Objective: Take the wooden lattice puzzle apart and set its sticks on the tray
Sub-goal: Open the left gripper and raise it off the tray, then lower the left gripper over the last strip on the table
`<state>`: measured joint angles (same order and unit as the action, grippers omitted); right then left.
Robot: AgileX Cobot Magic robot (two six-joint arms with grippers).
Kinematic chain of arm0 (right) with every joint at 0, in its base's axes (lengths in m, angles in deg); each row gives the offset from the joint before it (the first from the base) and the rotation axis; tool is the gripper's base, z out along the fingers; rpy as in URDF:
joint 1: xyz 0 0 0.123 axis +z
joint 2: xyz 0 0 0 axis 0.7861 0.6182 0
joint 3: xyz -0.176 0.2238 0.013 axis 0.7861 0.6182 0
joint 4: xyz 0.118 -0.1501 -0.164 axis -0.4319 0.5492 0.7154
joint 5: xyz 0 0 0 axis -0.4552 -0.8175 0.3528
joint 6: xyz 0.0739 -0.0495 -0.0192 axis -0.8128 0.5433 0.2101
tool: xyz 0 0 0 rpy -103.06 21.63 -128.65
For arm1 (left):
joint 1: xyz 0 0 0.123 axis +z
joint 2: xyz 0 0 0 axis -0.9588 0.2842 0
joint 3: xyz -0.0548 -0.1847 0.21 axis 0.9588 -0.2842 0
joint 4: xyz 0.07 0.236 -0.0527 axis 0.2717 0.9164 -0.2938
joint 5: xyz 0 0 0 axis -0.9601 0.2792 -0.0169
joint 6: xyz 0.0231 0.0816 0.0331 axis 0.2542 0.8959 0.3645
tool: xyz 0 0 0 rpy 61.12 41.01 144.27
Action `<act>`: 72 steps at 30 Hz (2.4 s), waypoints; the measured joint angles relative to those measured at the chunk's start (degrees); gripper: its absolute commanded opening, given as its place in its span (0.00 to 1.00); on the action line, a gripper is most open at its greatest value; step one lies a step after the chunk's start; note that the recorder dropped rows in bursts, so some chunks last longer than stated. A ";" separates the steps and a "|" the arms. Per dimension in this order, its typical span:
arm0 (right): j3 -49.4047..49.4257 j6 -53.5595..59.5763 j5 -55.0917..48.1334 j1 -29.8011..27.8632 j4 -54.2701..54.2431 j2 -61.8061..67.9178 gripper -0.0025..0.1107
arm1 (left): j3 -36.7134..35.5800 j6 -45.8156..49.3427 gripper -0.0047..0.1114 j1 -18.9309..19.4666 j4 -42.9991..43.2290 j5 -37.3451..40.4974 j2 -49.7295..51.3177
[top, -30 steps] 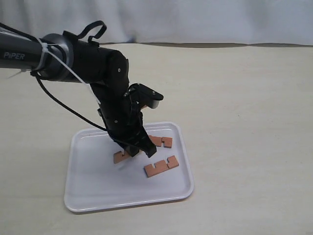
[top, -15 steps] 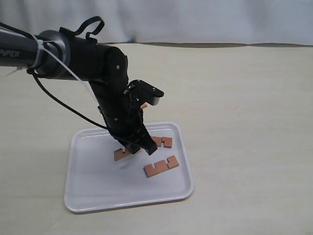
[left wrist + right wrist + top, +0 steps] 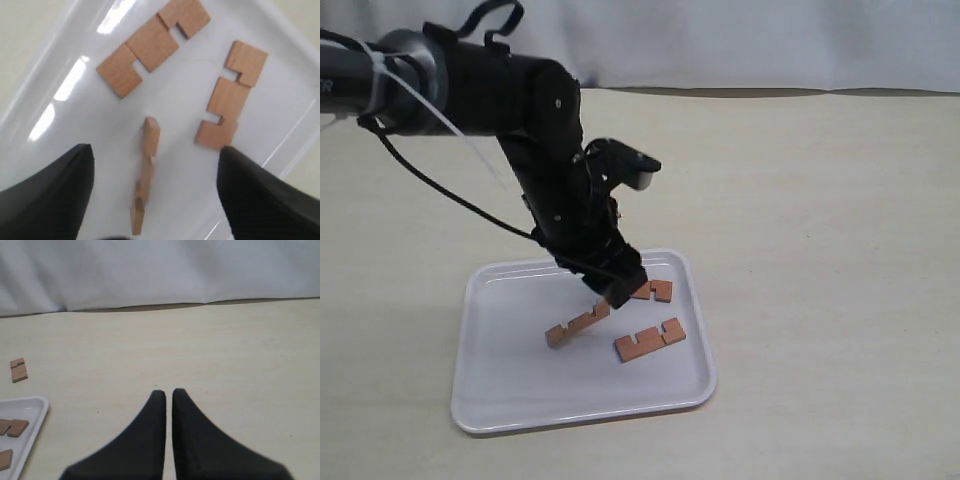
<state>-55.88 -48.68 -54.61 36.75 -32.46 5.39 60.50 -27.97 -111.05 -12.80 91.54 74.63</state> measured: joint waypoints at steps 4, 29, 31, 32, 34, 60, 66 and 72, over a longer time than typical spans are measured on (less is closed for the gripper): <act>0.00 0.00 0.00 0.00 0.00 0.00 0.06 | 4.08 -0.47 0.60 0.00 0.49 0.09 -2.75; 0.00 0.00 0.00 0.00 0.00 0.00 0.06 | 19.34 -40.60 0.60 4.61 21.62 -10.57 10.50; 0.00 0.00 0.00 0.00 0.00 0.00 0.06 | 19.73 -41.71 0.60 4.61 20.99 -11.03 11.58; 0.00 0.00 0.00 0.00 0.00 0.00 0.06 | 19.83 -42.82 0.60 4.61 20.87 -11.16 11.97; 0.00 0.00 0.00 0.00 0.00 0.00 0.06 | 19.95 -46.62 0.60 4.73 20.76 -11.57 12.95; 0.00 0.00 0.00 0.00 0.00 0.00 0.06 | 19.95 -55.74 0.60 4.85 20.54 -9.87 17.86; 0.00 0.00 0.00 0.00 0.00 0.00 0.06 | 19.95 -56.40 0.60 4.85 20.54 -9.62 17.86; 0.00 0.00 0.00 0.00 0.00 0.00 0.06 | 23.85 -56.50 0.60 3.75 25.96 -5.18 18.60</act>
<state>-55.88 -48.68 -54.61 36.75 -32.46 5.39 84.34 -84.47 -107.31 13.16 86.37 93.23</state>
